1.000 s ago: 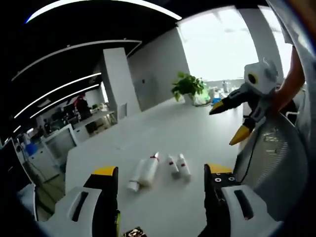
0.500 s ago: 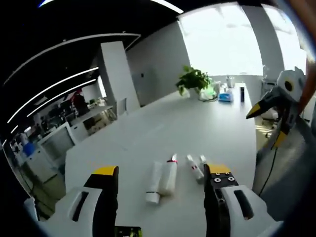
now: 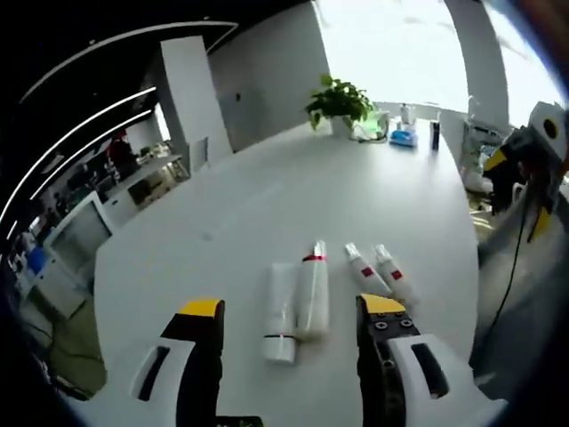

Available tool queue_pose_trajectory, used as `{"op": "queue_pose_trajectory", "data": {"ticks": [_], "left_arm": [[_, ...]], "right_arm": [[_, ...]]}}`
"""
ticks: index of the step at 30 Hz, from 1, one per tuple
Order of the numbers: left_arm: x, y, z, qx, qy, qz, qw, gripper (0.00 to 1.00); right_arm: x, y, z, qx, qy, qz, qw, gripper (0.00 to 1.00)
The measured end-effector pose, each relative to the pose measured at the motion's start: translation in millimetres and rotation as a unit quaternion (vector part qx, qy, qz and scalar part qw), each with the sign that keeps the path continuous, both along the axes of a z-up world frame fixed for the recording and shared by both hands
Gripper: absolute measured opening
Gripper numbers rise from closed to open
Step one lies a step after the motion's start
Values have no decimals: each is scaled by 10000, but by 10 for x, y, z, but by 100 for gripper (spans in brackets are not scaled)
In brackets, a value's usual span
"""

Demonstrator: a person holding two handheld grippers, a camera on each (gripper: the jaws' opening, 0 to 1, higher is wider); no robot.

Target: Arrange the skincare products in the storage area until every visible bottle or jar stands upright without overlapping.

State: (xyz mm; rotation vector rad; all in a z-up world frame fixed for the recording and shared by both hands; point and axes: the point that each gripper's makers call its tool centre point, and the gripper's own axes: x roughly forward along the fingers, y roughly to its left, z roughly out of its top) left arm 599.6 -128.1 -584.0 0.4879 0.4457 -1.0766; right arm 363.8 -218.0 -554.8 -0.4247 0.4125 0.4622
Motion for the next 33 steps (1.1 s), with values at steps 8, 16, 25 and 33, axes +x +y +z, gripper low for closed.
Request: {"op": "queue_pose_trajectory", "data": {"ticks": [8, 16, 25, 33], "left_arm": [[319, -118, -380, 238, 608, 228, 9976, 59], [505, -310, -630, 603, 731, 55, 9955, 50], [551, -510, -989, 882, 1369, -72, 9866, 52], [555, -594, -1136, 1106, 1591, -308, 9806, 52]], "right_arm": [[-1, -4, -37, -10, 91, -13, 10000, 59], [-4, -30, -96, -51, 231, -66, 9997, 59], [0, -81, -126, -49, 319, -188, 9993, 55], [11, -112, -137, -65, 331, -256, 9991, 54]]}}
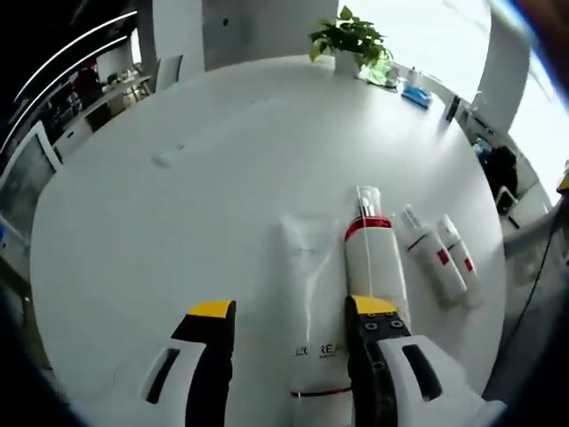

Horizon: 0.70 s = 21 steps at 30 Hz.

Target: Arrange the skincare products in the storage area until every visible bottle or jar stands upright without overlapping.

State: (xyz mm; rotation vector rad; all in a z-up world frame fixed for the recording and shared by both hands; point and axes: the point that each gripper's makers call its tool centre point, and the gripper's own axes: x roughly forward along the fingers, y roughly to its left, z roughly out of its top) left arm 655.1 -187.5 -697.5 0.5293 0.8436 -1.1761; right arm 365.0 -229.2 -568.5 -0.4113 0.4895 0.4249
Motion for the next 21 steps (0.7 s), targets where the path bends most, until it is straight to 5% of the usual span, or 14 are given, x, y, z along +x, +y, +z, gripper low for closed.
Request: {"op": "queue_pose_trajectory", "data": {"ticks": [8, 12, 15, 21], "left_arm": [[-47, -57, -81, 310, -253, -570, 9976, 46], [-32, -82, -87, 237, -78, -333, 9991, 40], [-61, -73, -145, 178, 356, 84, 9992, 36], [-40, -43, -159, 288, 394, 329, 9983, 35]], "right_arm": [[3, -4, -13, -39, 23, -3, 10000, 53], [8, -19, -15, -47, 26, -39, 10000, 53], [6, -23, -25, -53, 46, -45, 10000, 52], [3, -34, -40, -94, 68, -59, 9999, 52]]}}
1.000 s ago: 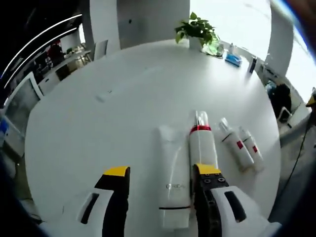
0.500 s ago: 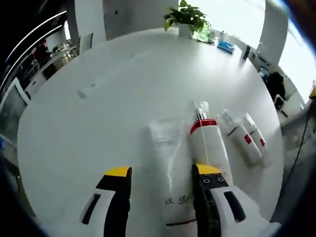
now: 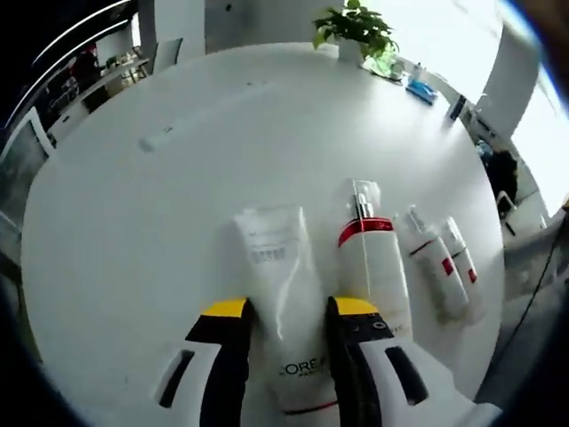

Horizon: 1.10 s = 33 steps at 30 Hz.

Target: Arrange the skincare products in the storage area until every visible bottle or jar stands upright without overlapping.

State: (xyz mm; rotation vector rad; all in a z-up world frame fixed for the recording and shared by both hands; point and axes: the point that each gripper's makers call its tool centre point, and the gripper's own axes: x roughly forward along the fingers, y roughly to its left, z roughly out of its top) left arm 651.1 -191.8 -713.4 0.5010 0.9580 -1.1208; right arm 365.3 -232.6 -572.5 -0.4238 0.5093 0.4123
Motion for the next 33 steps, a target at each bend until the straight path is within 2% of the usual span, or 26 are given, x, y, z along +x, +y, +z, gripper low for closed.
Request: {"op": "queue_pose_trajectory", "data": {"ticks": [6, 9, 11, 13, 15, 17, 19, 23, 26, 28, 31, 33], "left_arm": [[6, 8, -6, 52, 39, 217, 9997, 30], [63, 34, 21, 144, -147, 268, 9994, 28], [78, 63, 52, 198, -265, 146, 9993, 27], [112, 89, 127, 36, -276, 295, 9992, 26], [119, 114, 211, -166, -130, 559, 9982, 26], [152, 136, 300, -319, -169, 658, 9972, 26], [181, 179, 456, -453, -318, 790, 9953, 26], [184, 179, 699, -781, -368, 976, 9915, 26], [146, 151, 999, -1306, -377, 1242, 9829, 25], [93, 148, 1152, -1524, -391, 1287, 9791, 25], [-47, 163, 1467, -1942, -450, 1387, 9701, 26], [-138, 175, 1616, -2150, -501, 1413, 9650, 26]], "right_arm": [[-8, -11, -36, -47, 75, -6, 10000, 52], [-10, -6, -24, -31, 48, 5, 10000, 51], [-14, -5, -30, -37, 65, 9, 10000, 51], [-14, 0, -19, -36, 34, 23, 10000, 50], [-17, -1, -23, -39, 44, 21, 10000, 50], [-17, 5, -16, -39, 27, 37, 10000, 50], [-21, 11, -20, -48, 33, 56, 10000, 50], [-32, 29, -23, -62, 31, 106, 9999, 50], [-41, 42, -28, -84, 36, 146, 9999, 50], [-41, 44, -21, -93, 22, 156, 9998, 50], [-38, 12, 3, -73, -28, 94, 9999, 50], [-31, -4, 26, -45, -84, 54, 9999, 50]]}}
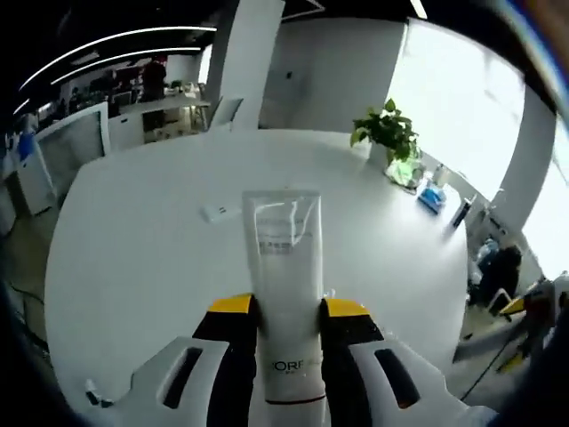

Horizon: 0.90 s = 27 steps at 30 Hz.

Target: Arrange the skincare products in the storage area until every visible bottle or jar stands upright without overlapping.

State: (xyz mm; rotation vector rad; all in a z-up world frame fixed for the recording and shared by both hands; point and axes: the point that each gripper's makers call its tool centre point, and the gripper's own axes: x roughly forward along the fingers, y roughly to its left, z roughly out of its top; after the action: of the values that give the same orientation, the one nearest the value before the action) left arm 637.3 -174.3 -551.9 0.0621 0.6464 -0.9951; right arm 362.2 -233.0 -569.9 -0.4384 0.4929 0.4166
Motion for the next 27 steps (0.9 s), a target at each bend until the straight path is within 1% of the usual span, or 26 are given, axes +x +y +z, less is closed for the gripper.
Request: {"op": "queue_pose_trajectory", "data": {"ticks": [1, 2, 4, 5, 7, 8, 10, 12, 13, 14, 16, 17, 19, 20, 21, 22, 23, 24, 26, 27], "left_arm": [[-87, 28, 97, -86, -65, -5, 9999, 26], [-170, 46, 197, -246, -113, 6, 9996, 26], [-332, 90, 346, -513, -130, -5, 9986, 26], [-360, 101, 366, -552, -124, 3, 9984, 26], [-574, 203, 469, -734, -77, -108, 9972, 27], [-657, 274, 506, -766, -100, -102, 9970, 27], [-737, 351, 538, -788, -92, -112, 9968, 27], [-863, 474, 591, -862, -122, -72, 9962, 27], [-938, 547, 613, -909, -122, 35, 9958, 27], [-997, 592, 619, -951, -124, 102, 9953, 27], [-1155, 680, 618, -1043, -123, 215, 9942, 27], [-1229, 718, 623, -1183, -87, 385, 9922, 27], [-1369, 735, 617, -1301, -125, 348, 9908, 27], [-1435, 744, 600, -1300, -128, 347, 9908, 27], [-1536, 749, 579, -1293, -135, 335, 9910, 27], [-1628, 757, 566, -1295, -150, 320, 9909, 27], [-1696, 755, 570, -1330, -187, 302, 9905, 27], [-1777, 742, 597, -1403, -316, 221, 9893, 27], [-1863, 753, 602, -1513, -325, 270, 9876, 27], [-1863, 764, 599, -1547, -324, 283, 9870, 27]], "right_arm": [[4, -11, 0, -20, -9, -25, 10000, 50], [5, -17, -4, -28, -8, -39, 10000, 50], [6, -16, 0, -64, -34, -28, 10000, 51], [5, -16, 0, -69, -35, -27, 10000, 51], [1, -9, 0, -74, -36, -10, 10000, 51], [0, -2, 3, -82, -47, 8, 10000, 51], [-2, 4, 4, -90, -52, 24, 9999, 51], [-1, 1, 44, -140, -156, 31, 9998, 49], [13, -18, 115, -168, -352, 2, 9992, 48], [11, -28, 143, -166, -419, -10, 9990, 46], [21, -57, 154, -114, -430, -87, 9990, 46], [25, -66, 150, -108, -420, -122, 9990, 48], [29, -64, 159, -130, -447, -106, 9989, 47], [23, -63, 165, -149, -460, -103, 9988, 46], [24, -63, 199, -226, -572, -58, 9981, 45], [20, -62, 203, -206, -574, -60, 9981, 45], [24, -63, 206, -201, -586, -53, 9981, 45], [29, -75, 198, -212, -566, -73, 9981, 46], [33, -108, 178, -284, -542, -120, 9981, 46], [30, -120, 170, -302, -521, -151, 9981, 46]]}}
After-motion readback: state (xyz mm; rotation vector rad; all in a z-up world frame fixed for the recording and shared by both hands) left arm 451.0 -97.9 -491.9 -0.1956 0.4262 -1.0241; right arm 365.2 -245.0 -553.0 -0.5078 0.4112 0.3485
